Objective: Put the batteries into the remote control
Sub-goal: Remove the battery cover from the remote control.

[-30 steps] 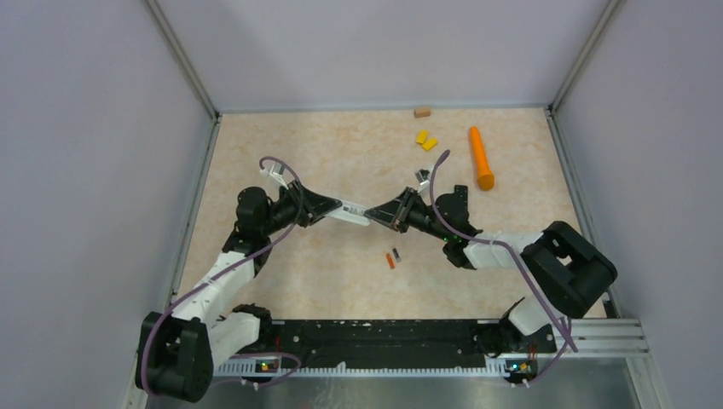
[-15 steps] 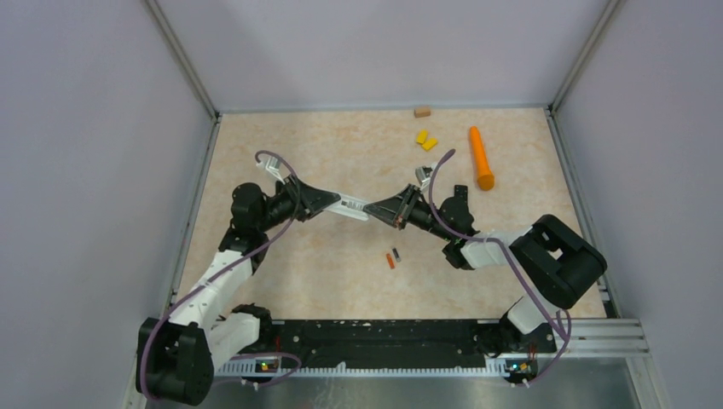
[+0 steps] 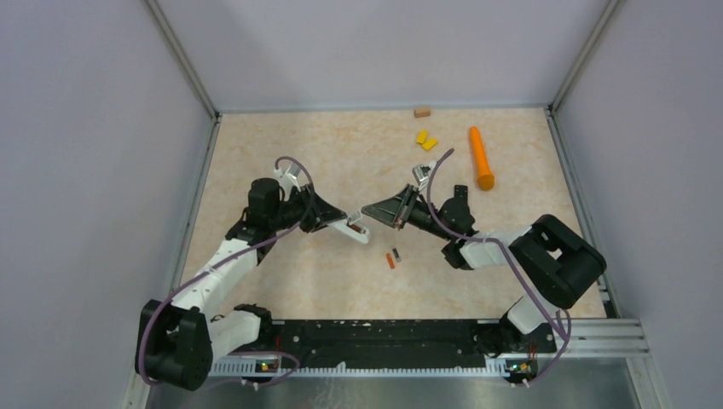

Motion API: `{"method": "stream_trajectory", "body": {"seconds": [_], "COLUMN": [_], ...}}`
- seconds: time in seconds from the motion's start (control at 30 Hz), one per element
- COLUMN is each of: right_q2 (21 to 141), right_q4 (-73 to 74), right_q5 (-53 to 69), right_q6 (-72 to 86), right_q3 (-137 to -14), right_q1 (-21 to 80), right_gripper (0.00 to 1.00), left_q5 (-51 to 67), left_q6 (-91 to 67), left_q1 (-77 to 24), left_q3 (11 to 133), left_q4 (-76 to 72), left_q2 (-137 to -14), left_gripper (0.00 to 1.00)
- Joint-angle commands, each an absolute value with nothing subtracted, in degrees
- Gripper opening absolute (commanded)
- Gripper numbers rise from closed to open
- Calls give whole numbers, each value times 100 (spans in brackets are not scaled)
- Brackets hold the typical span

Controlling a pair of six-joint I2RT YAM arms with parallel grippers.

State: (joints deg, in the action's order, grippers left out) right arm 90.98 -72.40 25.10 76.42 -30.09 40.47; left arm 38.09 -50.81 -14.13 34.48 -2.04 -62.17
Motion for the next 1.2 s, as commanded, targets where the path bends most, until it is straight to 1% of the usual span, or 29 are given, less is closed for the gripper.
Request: {"method": "stream_trajectory", "body": {"seconds": [0.0, 0.2, 0.47, 0.6, 0.67, 0.73, 0.8, 0.97, 1.0, 1.03, 1.07, 1.17], "right_q2": [9217, 9514, 10308, 10387, 10311, 10175, 10000, 9209, 9018, 8852, 8694, 8327], "right_q4": [-6858, -5611, -5182, -4826, -4594, -4279, -4061, -3927, -3952, -3970, -3945, -3778], "right_q5": [2329, 1901, 1626, 1506, 1606, 1794, 1988, 2849, 3098, 3326, 3566, 4157], "right_q6": [7226, 6552, 6068, 5693, 5431, 5153, 4900, 4218, 4082, 3947, 3781, 3374], "right_q3": [-3087, -3209, -3543, -3657, -3711, -3780, -3820, -3646, -3573, -3508, -3475, -3419], "right_q1": [4031, 3861, 3640, 3549, 3543, 3542, 3546, 3543, 3540, 3542, 3549, 3623], "right_gripper": [1, 3, 3, 3, 5, 11, 22, 59, 68, 73, 74, 75], "left_q5": [3842, 3363, 3190, 2815, 2653, 2721, 2971, 3851, 4044, 4257, 4540, 5122], "left_q6": [-4889, -4585, -4283, -3818, -3640, -3484, -3322, -2914, -2816, -2713, -2636, -2554], "left_q1": [-1441, -1434, -1433, -1425, -1417, -1415, -1421, -1448, -1470, -1483, -1506, -1676], "left_q3": [3619, 3793, 3996, 4284, 4392, 4500, 4601, 4632, 4622, 4604, 4583, 4523], "left_q4": [-51, 471, 392, 946, 1196, 1328, 1352, 1277, 1293, 1295, 1287, 1067], "left_q2": [-6228, -6529, -7618, -7831, -7752, -7637, -7522, -7165, -7064, -6995, -6929, -6745], "left_gripper": [0, 0, 0, 0, 0, 0, 0, 0, 0, 0, 0, 0]}}
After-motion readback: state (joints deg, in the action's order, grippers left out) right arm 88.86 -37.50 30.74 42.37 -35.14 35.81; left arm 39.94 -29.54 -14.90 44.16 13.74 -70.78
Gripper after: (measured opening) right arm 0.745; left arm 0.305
